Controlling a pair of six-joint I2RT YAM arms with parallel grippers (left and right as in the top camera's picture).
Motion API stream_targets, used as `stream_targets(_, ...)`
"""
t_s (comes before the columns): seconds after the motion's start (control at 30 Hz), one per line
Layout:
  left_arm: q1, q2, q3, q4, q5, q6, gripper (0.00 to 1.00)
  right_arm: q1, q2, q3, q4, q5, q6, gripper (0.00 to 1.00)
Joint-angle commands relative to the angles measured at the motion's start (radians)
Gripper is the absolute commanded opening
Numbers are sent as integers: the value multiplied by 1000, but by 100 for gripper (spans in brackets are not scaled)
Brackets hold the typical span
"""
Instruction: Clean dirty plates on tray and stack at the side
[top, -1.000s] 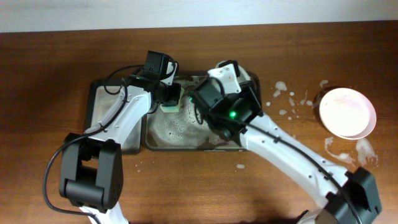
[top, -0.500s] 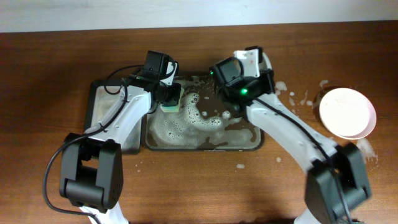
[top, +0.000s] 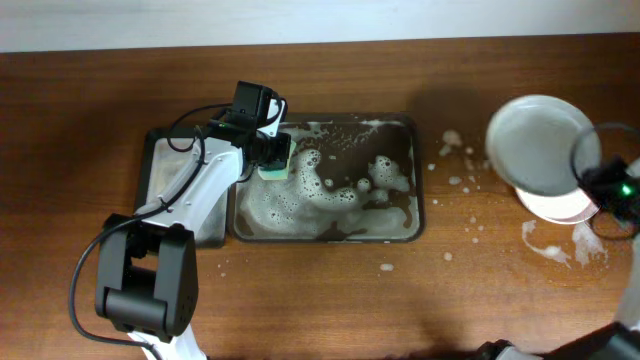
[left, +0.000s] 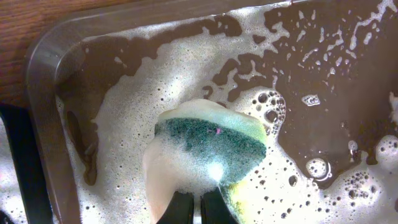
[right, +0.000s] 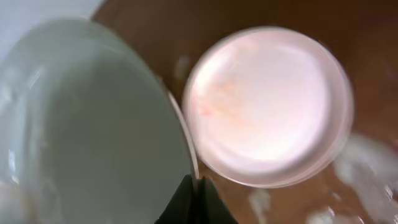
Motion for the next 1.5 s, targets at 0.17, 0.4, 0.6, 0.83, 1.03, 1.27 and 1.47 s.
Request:
stream_targets(0.17,0,8,-2,4,4,-10,0,-122,227,-119,392,187,164,4)
stream_targets(0.4,0,8,-2,13,5,-10,0,-54,384,-119,406,186,163,4)
stream_targets(0.6,0,-4,11,15,12,-10,0,-33,241,-103,337,186,209,48)
stream_targets(0.83,21,-237,34,-78,-103,-9,0,-32,-170,-83,153,156,235,48)
stream_targets(1.03,187,-254,24,-243,-110,-10,0,219,-174,-84,4,57,147,48)
stream_targets(1.27,253,-68,-102,-75,-218,-10,10,558,-173,-84,-11,261,147,55)
stream_targets(1.47,253,-22,-76,-55,-218,-10,99,558,-173,-84,-44,261,98,56)
